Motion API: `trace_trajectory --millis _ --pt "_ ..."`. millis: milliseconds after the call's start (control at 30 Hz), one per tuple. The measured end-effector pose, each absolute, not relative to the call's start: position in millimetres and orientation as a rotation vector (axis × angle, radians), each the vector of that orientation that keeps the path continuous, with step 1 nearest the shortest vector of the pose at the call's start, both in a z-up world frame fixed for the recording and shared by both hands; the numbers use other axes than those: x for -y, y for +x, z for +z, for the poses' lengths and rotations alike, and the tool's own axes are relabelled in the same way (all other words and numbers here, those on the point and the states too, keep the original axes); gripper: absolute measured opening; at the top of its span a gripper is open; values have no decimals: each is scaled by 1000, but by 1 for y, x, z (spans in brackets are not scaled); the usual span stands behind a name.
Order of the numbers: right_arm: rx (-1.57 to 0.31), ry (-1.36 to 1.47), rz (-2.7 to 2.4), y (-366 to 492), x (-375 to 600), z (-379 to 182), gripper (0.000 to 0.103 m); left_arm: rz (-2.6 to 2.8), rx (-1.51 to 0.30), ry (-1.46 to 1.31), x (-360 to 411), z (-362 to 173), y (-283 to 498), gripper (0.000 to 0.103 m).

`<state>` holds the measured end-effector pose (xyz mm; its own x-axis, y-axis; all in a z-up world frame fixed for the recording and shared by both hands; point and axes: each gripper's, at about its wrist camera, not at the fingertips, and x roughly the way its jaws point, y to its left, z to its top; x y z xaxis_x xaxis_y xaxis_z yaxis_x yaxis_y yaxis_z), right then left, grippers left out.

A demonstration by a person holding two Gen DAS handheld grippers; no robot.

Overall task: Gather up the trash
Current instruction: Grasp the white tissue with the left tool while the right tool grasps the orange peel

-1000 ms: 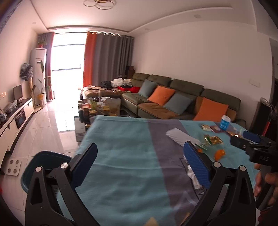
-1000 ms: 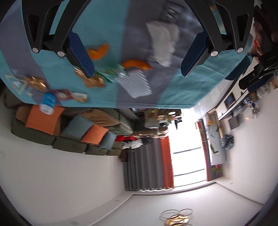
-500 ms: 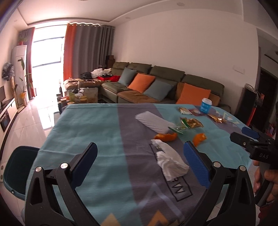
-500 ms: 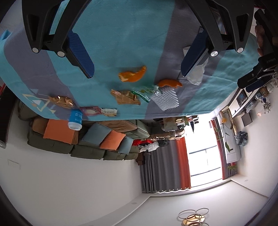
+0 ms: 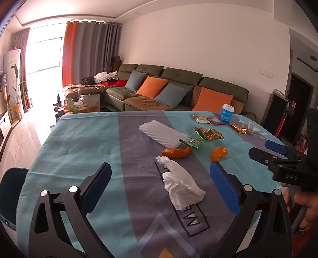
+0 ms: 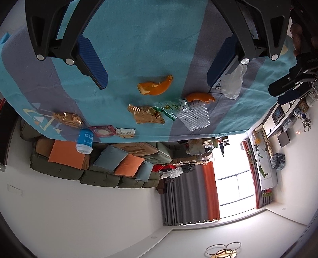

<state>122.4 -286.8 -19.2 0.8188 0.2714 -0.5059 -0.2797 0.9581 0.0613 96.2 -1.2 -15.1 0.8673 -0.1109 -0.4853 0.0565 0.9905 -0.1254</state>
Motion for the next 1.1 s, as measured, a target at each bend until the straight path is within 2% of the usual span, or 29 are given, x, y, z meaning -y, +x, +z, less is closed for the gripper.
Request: trace_trajectory --millis 500,567,633,800,933,1100 --pt "-588 26 273 139 302 -33 96 -165 -646 -144 27 -50 143 96" --pt "-599 31 274 141 303 -36 96 -171 -675 -140 31 -56 148 83" --pt "-607 35 279 144 303 -38 96 -178 -702 -139 33 -63 152 77" --pt "-638 52 294 157 301 -43 96 -170 -740 -137 34 -74 156 51" --pt "-662 10 310 173 288 -45 96 -178 -755 -135 32 -78 158 24" --pt "-705 -78 334 196 267 -50 96 -205 -745 -152 28 -78 157 15"
